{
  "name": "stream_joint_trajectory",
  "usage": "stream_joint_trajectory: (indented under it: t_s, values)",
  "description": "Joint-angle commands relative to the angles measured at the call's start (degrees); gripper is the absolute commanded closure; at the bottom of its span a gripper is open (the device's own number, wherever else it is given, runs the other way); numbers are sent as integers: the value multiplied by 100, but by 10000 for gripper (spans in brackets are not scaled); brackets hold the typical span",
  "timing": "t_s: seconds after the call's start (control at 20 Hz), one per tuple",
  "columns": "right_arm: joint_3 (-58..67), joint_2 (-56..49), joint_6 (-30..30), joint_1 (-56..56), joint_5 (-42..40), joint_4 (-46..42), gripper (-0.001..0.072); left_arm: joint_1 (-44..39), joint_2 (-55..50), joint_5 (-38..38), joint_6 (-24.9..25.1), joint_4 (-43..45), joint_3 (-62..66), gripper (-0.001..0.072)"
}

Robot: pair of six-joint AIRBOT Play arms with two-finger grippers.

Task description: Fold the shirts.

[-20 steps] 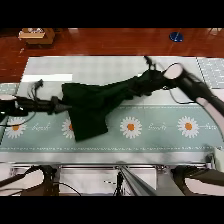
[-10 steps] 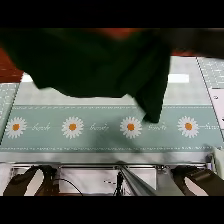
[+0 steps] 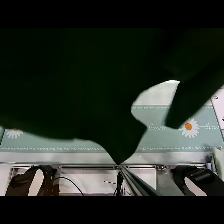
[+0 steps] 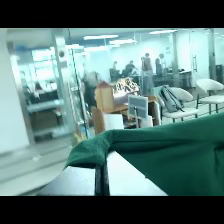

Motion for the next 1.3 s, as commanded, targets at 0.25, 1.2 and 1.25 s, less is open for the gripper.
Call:
stream_joint_trajectory:
  t_s: [0.25,1.2,1.25]
  values:
    - [584,17,573,-2,2170,109,680,-7,61,-2339,-1950,2131,1320,687]
    - [612,-3040,-1106,20,4450,-1309,680,-9,-1720,-4948,-2435,2667,-485,687]
    - [612,-3423,-1432,22,4227,-1305,680,-9,-1976,-4776,-2420,2667,-649,687]
